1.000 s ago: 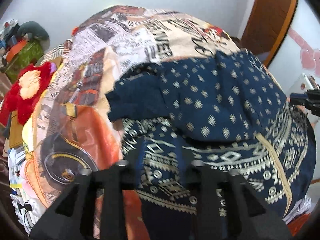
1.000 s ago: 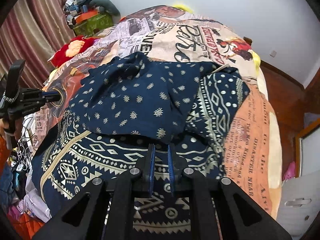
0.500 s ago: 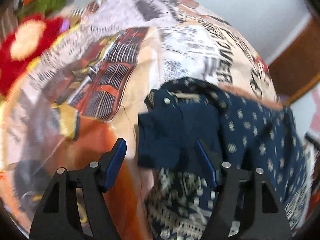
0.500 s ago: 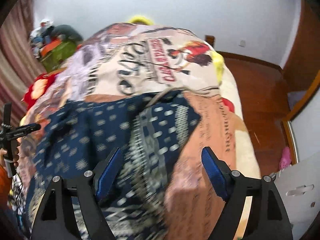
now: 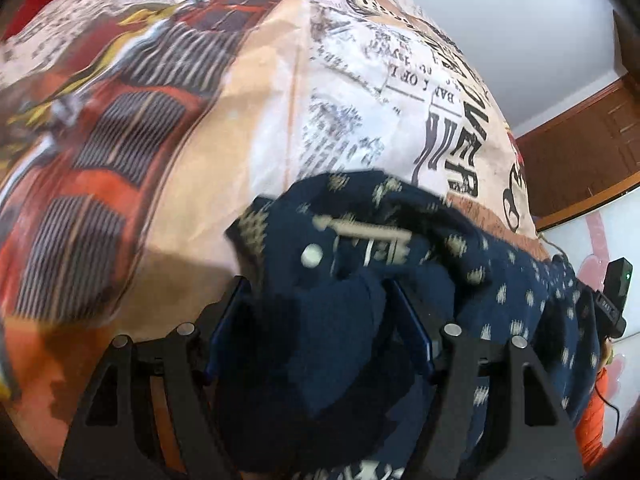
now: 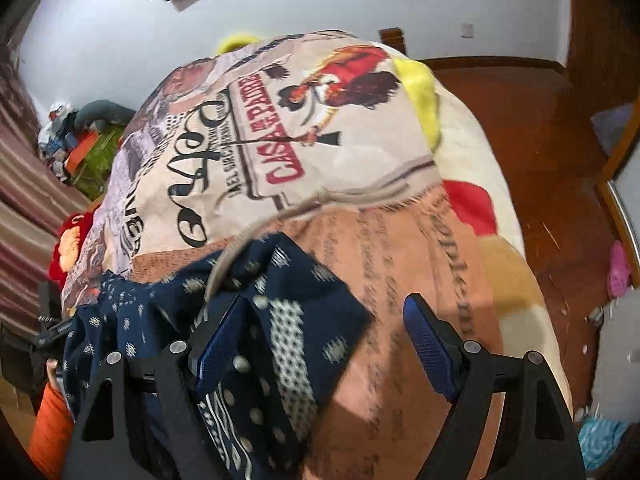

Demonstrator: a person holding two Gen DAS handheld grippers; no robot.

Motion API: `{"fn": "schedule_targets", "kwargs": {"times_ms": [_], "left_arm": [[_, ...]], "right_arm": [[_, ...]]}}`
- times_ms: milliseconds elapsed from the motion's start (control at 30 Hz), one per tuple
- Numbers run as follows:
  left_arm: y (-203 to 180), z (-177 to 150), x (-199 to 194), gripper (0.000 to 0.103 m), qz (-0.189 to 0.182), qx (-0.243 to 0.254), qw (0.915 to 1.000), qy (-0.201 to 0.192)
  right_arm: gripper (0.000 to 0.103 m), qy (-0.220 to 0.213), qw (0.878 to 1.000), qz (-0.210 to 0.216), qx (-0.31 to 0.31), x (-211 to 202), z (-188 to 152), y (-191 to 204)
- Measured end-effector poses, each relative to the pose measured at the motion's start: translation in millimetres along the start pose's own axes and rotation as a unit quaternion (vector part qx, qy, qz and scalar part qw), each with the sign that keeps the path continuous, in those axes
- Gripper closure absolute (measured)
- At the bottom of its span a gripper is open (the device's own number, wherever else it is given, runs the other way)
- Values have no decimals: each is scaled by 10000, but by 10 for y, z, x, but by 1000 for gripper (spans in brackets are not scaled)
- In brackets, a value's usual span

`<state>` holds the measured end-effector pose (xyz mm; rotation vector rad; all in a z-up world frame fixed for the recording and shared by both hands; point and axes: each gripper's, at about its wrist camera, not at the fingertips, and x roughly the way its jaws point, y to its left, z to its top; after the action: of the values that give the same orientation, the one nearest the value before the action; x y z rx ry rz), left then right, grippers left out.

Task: Fold large clothes

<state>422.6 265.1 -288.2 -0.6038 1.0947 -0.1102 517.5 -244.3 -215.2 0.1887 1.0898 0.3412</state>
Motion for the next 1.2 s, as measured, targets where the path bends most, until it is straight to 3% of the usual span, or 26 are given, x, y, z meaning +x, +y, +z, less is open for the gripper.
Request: {"fn": "schedule_targets", "kwargs": {"times_ms": [100, 133, 267, 333, 433, 633, 767, 833, 967, 1200], "left_arm": [[-58, 78, 70, 72, -81, -72, 9999, 52], [-69, 103, 82, 79, -95, -127, 9999, 58], [-287, 104, 1, 86, 329, 218, 9991, -141], [-437, 74, -128, 88, 628, 575, 9957, -367], [-643, 106, -354, 89, 1006, 920, 9883, -680], [-945, 352, -831, 89, 1050, 1087, 9827, -1069], [-1058, 649, -1093, 90, 1344, 1268, 9699, -1584], [-1036, 796, -1129, 90, 1385, 1234, 9681, -1685], [-774, 1067, -972, 90, 1672, 1141, 9672, -1533], [-231, 1094, -648, 81, 2018, 1088, 9664, -1159]], "right_arm": [[39, 5, 9995, -133, -280, 69, 10, 133], [44, -7, 9990, -209, -389, 86, 4, 173], [69, -81, 9959, -434, -786, 111, -43, 350], [91, -62, 9950, -417, -908, 113, -46, 413], [94, -195, 9910, -674, -1144, 94, -30, 585], [96, -671, 9853, -708, -1402, -62, 228, 966], [96, -905, 9783, -821, -1672, -23, 523, 1334], [96, -1064, 9768, -805, -1672, 6, 691, 1478], [96, -1231, 9770, -813, -1539, 191, 1027, 1669], [96, -1039, 9819, -867, -1327, 631, 1227, 1661]]}}
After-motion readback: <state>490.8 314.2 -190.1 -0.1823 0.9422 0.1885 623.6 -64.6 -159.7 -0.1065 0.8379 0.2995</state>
